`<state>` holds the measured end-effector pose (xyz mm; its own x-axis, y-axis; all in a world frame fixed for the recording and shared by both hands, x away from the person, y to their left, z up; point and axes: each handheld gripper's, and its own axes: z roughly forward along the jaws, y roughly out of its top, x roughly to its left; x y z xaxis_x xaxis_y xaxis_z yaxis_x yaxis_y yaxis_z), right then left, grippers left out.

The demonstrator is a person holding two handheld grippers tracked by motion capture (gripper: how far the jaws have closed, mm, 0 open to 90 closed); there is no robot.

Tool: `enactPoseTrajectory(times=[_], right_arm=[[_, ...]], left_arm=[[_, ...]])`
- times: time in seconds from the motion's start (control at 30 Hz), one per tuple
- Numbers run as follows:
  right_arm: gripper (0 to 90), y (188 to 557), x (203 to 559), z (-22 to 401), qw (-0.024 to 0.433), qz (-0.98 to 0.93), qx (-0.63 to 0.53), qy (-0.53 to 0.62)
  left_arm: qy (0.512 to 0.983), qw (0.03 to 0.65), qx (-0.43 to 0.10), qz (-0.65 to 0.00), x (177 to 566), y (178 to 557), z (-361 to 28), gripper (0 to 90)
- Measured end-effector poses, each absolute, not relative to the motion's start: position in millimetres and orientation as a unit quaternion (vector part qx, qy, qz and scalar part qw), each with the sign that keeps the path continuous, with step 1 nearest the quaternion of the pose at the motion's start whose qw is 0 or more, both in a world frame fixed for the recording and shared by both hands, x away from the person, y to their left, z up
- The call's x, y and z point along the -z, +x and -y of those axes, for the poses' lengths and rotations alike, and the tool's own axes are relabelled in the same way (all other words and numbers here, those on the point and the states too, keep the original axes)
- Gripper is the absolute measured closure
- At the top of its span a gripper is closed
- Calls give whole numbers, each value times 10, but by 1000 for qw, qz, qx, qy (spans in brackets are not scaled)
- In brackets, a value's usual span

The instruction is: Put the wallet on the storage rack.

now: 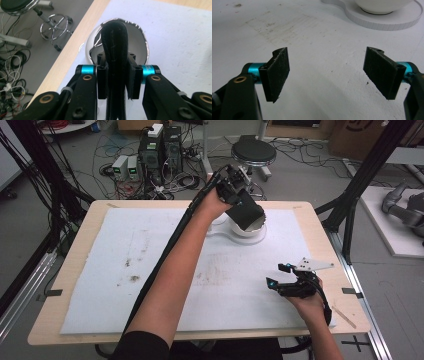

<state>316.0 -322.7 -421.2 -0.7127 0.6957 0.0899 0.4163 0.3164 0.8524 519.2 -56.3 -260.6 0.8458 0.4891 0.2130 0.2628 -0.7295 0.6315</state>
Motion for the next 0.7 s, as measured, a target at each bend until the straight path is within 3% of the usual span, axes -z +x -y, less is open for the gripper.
enactPoseTrajectory(times=[0.23, 0.37, 0.7], right_arm=[[218, 3154, 4210, 3224, 146, -799, -475, 340], [218, 3157, 4207, 3205, 143, -799, -476, 338], [218, 3160, 4193, 3164, 143, -799, -478, 336]], left_arm=[[902, 308, -203, -224, 2572, 5204, 495, 681], [891, 323, -223, -228, 2485, 5187, 432, 563], [885, 289, -265, -250, 2509, 5225, 423, 556]])
